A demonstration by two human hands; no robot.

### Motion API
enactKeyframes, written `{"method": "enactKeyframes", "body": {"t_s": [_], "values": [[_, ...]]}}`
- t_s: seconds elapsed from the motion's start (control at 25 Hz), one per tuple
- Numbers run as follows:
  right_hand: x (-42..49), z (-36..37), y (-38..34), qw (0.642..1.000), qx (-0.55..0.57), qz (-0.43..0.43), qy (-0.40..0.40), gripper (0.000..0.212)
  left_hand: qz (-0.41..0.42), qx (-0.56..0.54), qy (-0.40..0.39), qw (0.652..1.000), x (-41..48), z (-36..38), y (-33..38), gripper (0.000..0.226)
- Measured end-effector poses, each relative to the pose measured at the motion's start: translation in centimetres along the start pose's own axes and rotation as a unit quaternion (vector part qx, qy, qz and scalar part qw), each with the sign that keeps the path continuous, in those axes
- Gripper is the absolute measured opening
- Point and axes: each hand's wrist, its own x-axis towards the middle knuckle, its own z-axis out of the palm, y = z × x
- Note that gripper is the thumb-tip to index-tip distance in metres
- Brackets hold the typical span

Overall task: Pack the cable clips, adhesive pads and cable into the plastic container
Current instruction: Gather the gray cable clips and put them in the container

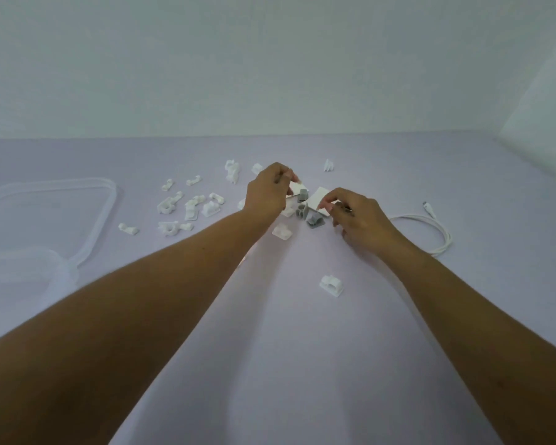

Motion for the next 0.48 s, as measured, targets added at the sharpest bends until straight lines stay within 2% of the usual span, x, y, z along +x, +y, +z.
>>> {"method": "enactKeyframes", "body": {"t_s": [0.08,0.16,0.32,0.48], "values": [[0.2,0.3,0.8,0.992,-0.112,-0.049,0.018,0.019,0.075,0.202,-0.004,0.976,0.6,0.0,-0.5,0.031],[0.3,0.4,1.2,0.987,-0.134,-0.078,0.037,0.021,0.094,0.320,-0.016,0.943,0.6,0.3,-0.6,0.036],[0.5,1.0,1.9,0.987,-0.131,-0.090,0.032,0.024,0.103,0.441,-0.020,0.891,0.6,1.4,-0.4,0.043],[0.6,1.4,1.8,0.984,-0.143,-0.091,0.051,0.018,0.140,0.497,-0.014,0.856,0.4,2.0,-0.1,0.035]]}}
